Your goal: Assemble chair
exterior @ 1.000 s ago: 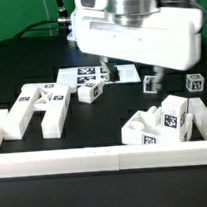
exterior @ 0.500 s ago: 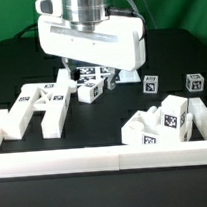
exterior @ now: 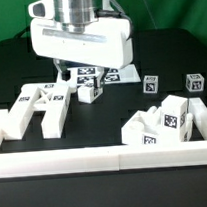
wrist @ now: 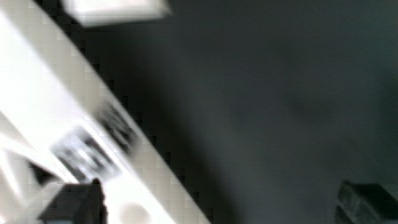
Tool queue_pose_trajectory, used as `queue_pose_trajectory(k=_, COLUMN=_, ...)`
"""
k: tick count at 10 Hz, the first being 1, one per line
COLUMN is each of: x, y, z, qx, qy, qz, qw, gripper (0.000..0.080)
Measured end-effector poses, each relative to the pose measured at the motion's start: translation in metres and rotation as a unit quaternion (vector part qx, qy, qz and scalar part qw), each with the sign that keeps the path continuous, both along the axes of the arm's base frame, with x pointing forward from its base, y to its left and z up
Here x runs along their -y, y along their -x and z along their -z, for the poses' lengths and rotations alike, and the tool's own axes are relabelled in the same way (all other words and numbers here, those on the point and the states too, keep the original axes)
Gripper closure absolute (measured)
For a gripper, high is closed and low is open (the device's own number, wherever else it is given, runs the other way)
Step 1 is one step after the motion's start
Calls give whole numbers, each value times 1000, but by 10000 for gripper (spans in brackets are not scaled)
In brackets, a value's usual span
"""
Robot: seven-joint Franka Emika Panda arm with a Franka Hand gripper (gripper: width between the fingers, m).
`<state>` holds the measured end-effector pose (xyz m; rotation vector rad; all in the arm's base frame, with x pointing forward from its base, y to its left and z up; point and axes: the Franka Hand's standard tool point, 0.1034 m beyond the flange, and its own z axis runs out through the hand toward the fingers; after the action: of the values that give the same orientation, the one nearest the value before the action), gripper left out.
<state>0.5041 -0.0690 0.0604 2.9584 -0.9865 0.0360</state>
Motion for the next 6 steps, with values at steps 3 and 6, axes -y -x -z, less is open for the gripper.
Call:
queue_pose_trajectory(k=3, x=5, y=21, z=10, qx=-24, qy=-3, qz=-9, qw=1000, gripper=151)
queue_pose_trajectory(k=6, x=4, y=30, z=10, qx=-82, qy=-33, qz=-23, qw=996, gripper=151)
